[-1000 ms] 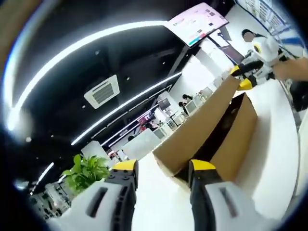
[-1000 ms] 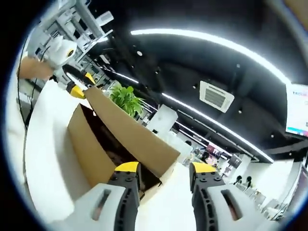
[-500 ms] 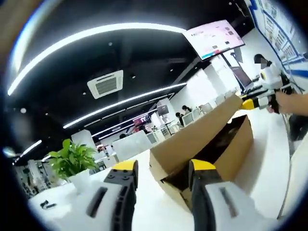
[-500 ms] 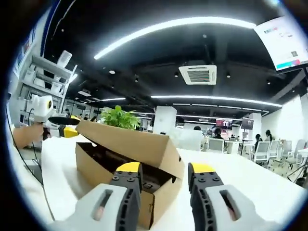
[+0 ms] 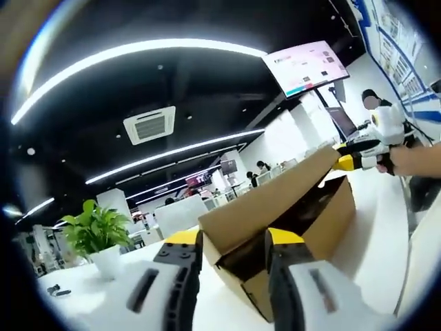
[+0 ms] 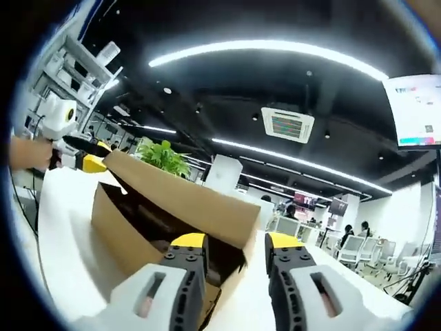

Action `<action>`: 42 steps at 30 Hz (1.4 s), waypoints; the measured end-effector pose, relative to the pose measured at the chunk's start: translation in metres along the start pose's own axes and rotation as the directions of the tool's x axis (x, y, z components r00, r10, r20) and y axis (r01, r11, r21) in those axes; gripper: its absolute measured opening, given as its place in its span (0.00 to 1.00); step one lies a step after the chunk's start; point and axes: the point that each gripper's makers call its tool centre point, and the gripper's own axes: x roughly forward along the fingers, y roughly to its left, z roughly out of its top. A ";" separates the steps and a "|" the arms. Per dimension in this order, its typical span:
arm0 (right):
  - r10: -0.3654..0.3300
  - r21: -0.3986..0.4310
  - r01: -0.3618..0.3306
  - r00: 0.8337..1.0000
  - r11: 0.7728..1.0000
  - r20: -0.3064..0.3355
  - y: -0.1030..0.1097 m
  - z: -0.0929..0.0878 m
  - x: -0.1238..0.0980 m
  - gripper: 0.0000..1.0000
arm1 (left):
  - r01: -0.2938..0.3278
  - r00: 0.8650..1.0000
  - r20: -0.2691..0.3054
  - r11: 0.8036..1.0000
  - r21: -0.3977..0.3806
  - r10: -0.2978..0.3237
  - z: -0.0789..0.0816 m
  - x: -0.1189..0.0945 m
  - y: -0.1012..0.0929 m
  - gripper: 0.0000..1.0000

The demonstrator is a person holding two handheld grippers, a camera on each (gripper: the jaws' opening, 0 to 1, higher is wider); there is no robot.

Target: Operate the shoe box by opening the lid, removing the specified soft item, and placing it in the target area until the item is outside and the box remains undamaged.

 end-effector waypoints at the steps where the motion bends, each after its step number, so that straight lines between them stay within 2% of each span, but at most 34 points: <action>1: 0.000 0.000 0.000 1.000 1.000 -0.001 0.000 0.000 0.001 0.34 | 0.002 1.000 -0.001 1.000 0.004 -0.002 0.000 0.000 -0.001 0.40; 7: 0.000 -0.017 0.000 1.000 1.000 -0.001 0.006 0.001 0.004 0.31 | 0.018 1.000 0.003 1.000 0.002 -0.018 0.000 0.000 -0.003 0.45; 11: -0.013 0.006 0.013 1.000 1.000 -0.012 0.008 0.001 0.010 0.36 | 0.039 0.999 -0.001 0.999 0.016 -0.039 -0.002 -0.001 -0.008 0.49; 15: -0.056 -0.021 0.056 0.998 0.998 -0.009 0.006 0.004 0.012 0.36 | 0.042 0.999 -0.004 0.998 0.043 -0.042 -0.002 0.000 -0.009 0.51; 18: -0.084 -0.022 0.083 0.996 0.996 -0.006 0.004 0.006 0.013 0.35 | 0.057 0.998 0.011 0.998 0.018 -0.057 0.001 0.000 -0.010 0.55; 21: -0.087 0.010 0.087 0.996 0.996 0.001 0.004 0.007 0.016 0.38 | 0.082 0.996 0.014 0.996 0.023 -0.082 0.002 0.000 -0.014 0.61; 25: -0.081 0.054 0.080 0.996 0.995 0.020 0.011 0.009 0.020 0.48 | 0.083 0.996 0.026 0.996 -0.016 -0.083 0.003 0.000 -0.014 0.62; 27: -0.084 0.059 0.083 0.996 0.995 0.024 0.011 0.010 0.020 0.50 | 0.086 0.996 0.031 0.996 -0.033 -0.085 0.004 0.001 -0.014 0.62; 31: -0.106 0.049 0.105 0.994 0.993 0.024 0.010 0.009 0.021 0.50 | 0.095 0.995 0.036 0.994 -0.046 -0.093 0.005 0.000 -0.015 0.64; 36: -0.087 0.065 0.085 0.996 0.994 0.034 0.011 0.012 0.021 0.51 | 0.108 0.993 0.048 0.992 -0.057 -0.106 0.006 0.001 -0.017 0.69; 42: -0.102 0.034 0.101 0.994 0.994 0.029 0.007 0.012 0.020 0.44 | 0.117 0.992 0.051 0.992 -0.052 -0.115 0.008 0.001 -0.020 0.72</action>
